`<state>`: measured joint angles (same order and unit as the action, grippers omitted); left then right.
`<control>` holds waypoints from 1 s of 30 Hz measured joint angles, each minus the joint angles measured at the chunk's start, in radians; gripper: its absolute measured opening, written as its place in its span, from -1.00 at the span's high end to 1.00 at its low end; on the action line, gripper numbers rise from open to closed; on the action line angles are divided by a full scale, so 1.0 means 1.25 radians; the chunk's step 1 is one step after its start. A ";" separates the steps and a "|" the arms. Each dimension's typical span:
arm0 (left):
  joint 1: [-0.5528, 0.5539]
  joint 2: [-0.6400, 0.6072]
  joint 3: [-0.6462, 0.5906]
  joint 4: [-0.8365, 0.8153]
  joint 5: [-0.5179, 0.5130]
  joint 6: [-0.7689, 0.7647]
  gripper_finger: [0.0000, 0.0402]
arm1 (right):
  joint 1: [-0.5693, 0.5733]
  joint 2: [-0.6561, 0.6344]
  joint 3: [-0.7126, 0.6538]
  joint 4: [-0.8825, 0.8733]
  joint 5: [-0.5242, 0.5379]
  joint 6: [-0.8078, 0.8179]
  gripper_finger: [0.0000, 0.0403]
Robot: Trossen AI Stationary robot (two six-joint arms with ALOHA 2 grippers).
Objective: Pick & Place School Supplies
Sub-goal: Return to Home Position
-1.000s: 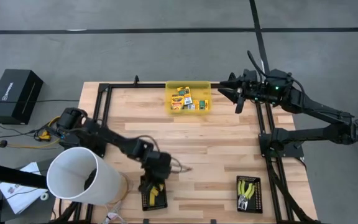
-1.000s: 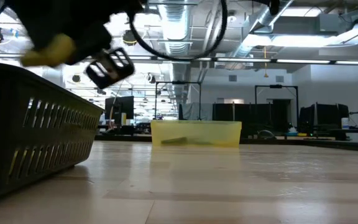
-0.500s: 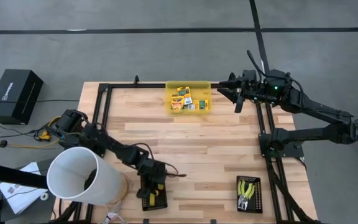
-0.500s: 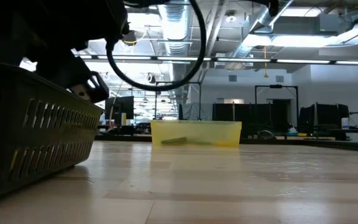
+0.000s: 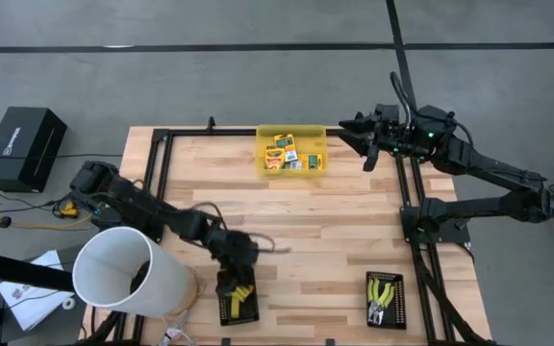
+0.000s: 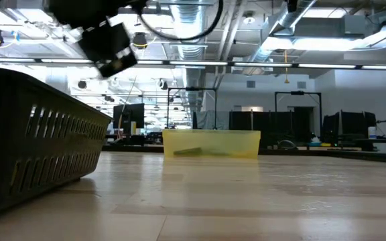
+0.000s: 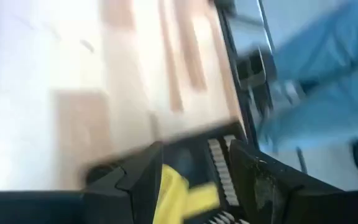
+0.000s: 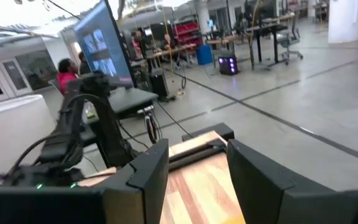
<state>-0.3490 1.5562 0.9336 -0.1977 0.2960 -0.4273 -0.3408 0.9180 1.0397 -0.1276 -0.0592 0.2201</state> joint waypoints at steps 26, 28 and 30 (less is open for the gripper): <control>0.265 -0.458 0.001 0.221 -0.447 0.007 0.33 | -0.015 -0.065 0.001 -0.089 -0.041 -0.037 0.30; 0.263 -0.483 0.001 0.217 -0.447 0.000 0.33 | -0.018 -0.065 0.000 -0.130 -0.039 -0.023 0.30; 0.257 -0.499 0.001 0.223 -0.447 -0.033 0.33 | -0.012 -0.061 0.000 -0.162 -0.039 0.033 0.29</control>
<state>-0.0272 0.9331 0.9352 0.0810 -0.2626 -0.4684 -0.3559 0.8422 1.0401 -0.3302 -0.1078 0.2609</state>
